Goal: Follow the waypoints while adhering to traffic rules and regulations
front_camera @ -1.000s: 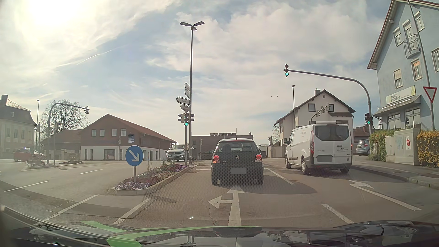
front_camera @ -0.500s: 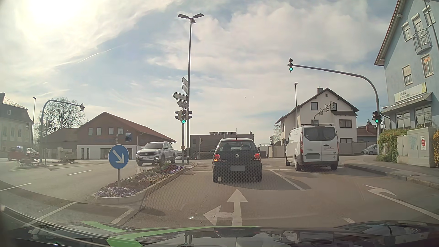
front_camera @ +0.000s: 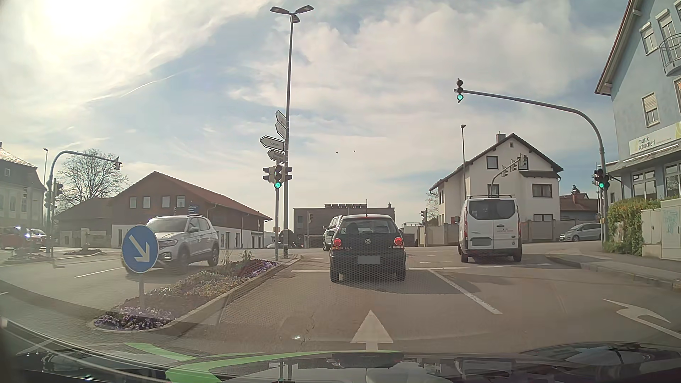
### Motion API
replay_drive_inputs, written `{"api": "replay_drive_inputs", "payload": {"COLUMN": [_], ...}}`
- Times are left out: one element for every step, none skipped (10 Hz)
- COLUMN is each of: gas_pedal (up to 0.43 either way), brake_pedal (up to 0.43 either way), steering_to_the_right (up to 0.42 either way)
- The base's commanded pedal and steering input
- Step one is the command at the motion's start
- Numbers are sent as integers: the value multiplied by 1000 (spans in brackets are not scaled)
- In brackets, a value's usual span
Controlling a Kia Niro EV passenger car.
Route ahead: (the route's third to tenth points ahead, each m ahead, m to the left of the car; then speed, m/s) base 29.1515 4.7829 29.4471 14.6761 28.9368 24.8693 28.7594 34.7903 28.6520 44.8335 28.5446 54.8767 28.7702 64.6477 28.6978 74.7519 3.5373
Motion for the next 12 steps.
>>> {"api": "replay_drive_inputs", "payload": {"gas_pedal": [319,319,311,268,240,240,240,240,220,209,177,157], "brake_pedal": [0,0,0,0,0,0,0,0,0,0,0,0], "steering_to_the_right": [1,1,1,1,1,1,1,1,1,1,1,1]}}
